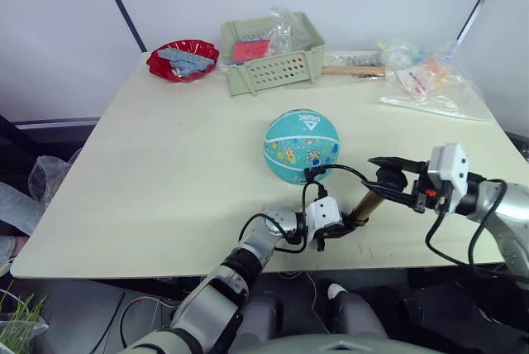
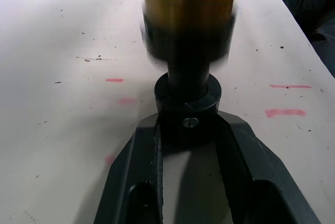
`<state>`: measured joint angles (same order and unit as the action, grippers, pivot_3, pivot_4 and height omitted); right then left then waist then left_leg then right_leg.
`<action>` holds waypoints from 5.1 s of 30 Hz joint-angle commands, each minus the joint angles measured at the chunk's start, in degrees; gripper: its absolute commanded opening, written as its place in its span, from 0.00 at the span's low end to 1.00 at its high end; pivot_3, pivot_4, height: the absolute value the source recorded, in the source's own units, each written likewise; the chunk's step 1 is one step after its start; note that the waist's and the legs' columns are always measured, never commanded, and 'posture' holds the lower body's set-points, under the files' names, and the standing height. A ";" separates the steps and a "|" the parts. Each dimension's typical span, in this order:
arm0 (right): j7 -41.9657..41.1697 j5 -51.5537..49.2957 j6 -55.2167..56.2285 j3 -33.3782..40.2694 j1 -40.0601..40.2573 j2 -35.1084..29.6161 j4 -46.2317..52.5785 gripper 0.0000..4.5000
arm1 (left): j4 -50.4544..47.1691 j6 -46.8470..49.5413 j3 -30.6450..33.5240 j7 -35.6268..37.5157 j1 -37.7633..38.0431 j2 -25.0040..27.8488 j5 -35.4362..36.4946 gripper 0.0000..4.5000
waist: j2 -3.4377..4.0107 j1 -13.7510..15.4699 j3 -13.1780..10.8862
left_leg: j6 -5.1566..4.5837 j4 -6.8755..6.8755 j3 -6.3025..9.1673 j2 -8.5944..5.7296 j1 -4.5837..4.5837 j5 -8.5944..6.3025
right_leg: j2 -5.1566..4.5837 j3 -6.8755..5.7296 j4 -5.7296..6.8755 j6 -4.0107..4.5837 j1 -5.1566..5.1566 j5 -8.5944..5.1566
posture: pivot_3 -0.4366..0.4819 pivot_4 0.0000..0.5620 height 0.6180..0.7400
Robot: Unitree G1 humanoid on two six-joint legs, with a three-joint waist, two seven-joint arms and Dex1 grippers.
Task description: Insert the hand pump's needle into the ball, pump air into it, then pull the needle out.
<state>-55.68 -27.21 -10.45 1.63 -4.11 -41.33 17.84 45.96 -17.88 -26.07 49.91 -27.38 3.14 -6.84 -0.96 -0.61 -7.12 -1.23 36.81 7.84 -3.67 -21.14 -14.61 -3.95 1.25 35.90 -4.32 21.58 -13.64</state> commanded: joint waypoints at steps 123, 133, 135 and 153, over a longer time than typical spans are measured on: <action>-2.17 -30.88 -26.74 21.94 -19.40 -15.20 3.34 0.37 | 6.39 1.28 -1.42 0.96 1.24 1.29 -2.43 0.23 | 0.73 1.39 -1.14 | -0.03 0.16 0.05 -0.10 -0.73 0.01 | -0.09 -0.06 -0.02 0.24 0.54 0.16 | 0.48 0.27 1.00; -0.83 -12.42 -15.78 7.93 -5.33 -7.35 4.36 0.37 | 5.94 1.40 -1.28 0.73 1.34 1.12 -2.46 0.23 | 0.38 1.24 -0.63 | -0.02 0.16 0.03 -0.05 -0.53 0.01 | -0.05 -0.04 -0.01 0.00 0.38 0.02 | 0.48 0.27 1.00; -1.88 -7.59 -11.40 4.06 -2.30 -5.56 3.27 0.37 | 5.59 1.60 -1.12 0.67 1.39 1.25 -2.39 0.23 | 0.28 1.20 -0.46 | -0.02 0.16 0.03 -0.02 -0.46 0.01 | -0.03 -0.05 -0.01 -0.01 0.29 0.02 | 0.48 0.27 1.00; 0.07 4.45 2.81 -3.32 2.69 1.59 -4.26 0.37 | 0.62 4.57 0.95 3.64 2.17 1.38 0.22 0.69 | 0.08 0.35 -0.13 | -0.01 0.07 0.03 -0.01 -0.20 0.01 | 0.03 0.00 -0.01 -0.01 0.13 0.01 | 0.48 0.27 1.00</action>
<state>-55.67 -25.78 -6.06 0.37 -3.00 -39.47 16.95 44.27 -16.21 -25.16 53.51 -26.88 3.02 -5.84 -0.88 -0.27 -7.24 -1.24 36.87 7.87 -3.71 -21.28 -14.60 -3.96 1.26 35.89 -4.33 21.66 -13.63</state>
